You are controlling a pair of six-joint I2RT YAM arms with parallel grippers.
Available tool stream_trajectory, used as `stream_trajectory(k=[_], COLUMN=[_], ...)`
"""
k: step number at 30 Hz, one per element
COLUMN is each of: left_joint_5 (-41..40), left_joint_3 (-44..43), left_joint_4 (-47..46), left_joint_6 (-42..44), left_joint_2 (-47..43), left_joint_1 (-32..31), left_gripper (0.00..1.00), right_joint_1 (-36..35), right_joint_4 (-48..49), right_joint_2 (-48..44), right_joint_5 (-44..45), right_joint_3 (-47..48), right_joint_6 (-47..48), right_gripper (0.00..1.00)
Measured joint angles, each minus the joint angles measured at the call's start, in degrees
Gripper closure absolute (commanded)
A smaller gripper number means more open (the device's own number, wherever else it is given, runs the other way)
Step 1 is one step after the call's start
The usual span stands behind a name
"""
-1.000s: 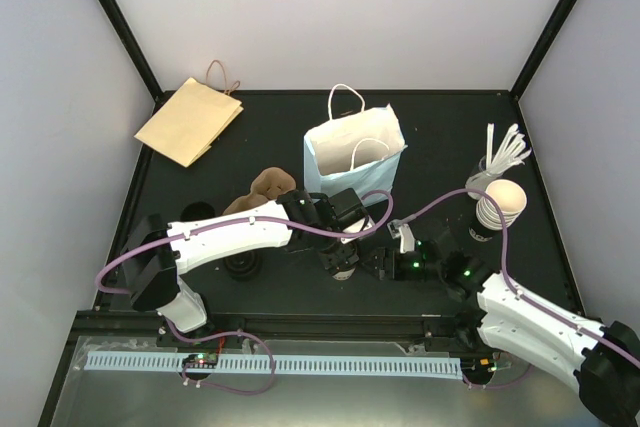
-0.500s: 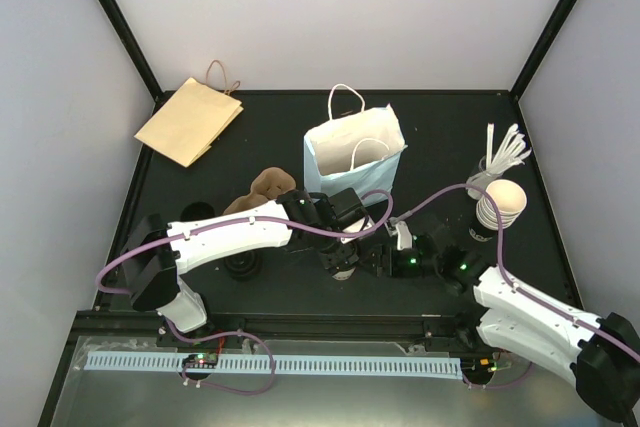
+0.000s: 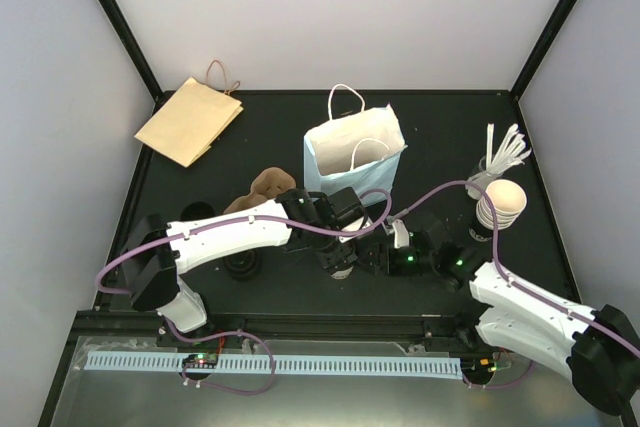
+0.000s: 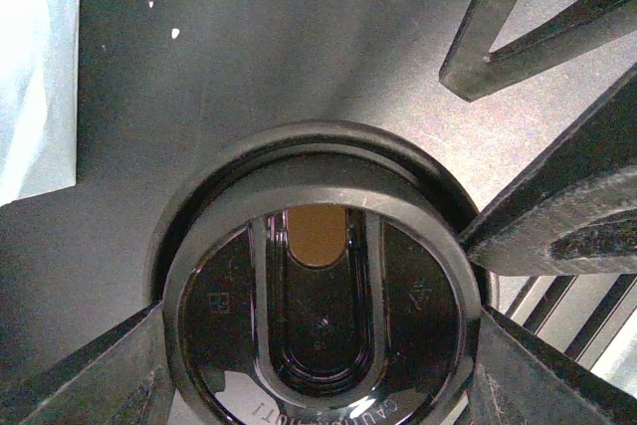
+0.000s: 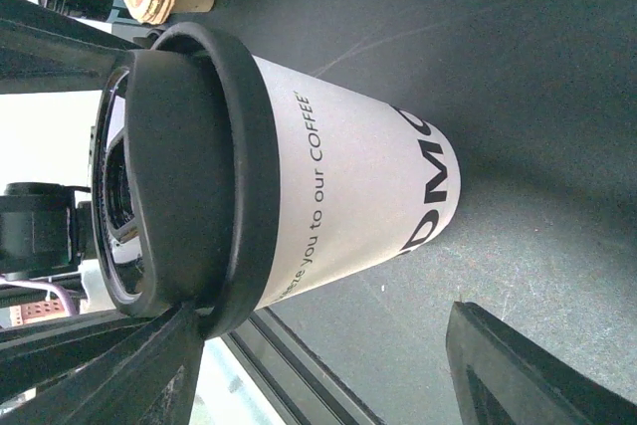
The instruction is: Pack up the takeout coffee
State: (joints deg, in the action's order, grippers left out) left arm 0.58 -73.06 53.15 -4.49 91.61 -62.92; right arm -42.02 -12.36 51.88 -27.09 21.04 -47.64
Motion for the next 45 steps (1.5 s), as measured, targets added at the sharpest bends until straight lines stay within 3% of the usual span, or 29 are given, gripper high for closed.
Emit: stream_trajectory(k=[40, 45], left_joint_5=[0.26, 0.24], left_joint_3=[0.79, 0.90], left_joint_4=[-0.76, -0.92], left_joint_6=[0.02, -0.07], left_joint_2=[-0.39, -0.55], left_joint_1=[0.17, 0.17], left_gripper=[0.39, 0.39], right_joint_1=[-2.69, -3.08], right_joint_4=[-4.70, -9.51], right_joint_2=[3.13, 0.17], right_joint_5=[1.99, 7.15], right_joint_3=[4.13, 5.73], right_joint_6=[3.72, 4.26], right_gripper=[0.32, 0.30])
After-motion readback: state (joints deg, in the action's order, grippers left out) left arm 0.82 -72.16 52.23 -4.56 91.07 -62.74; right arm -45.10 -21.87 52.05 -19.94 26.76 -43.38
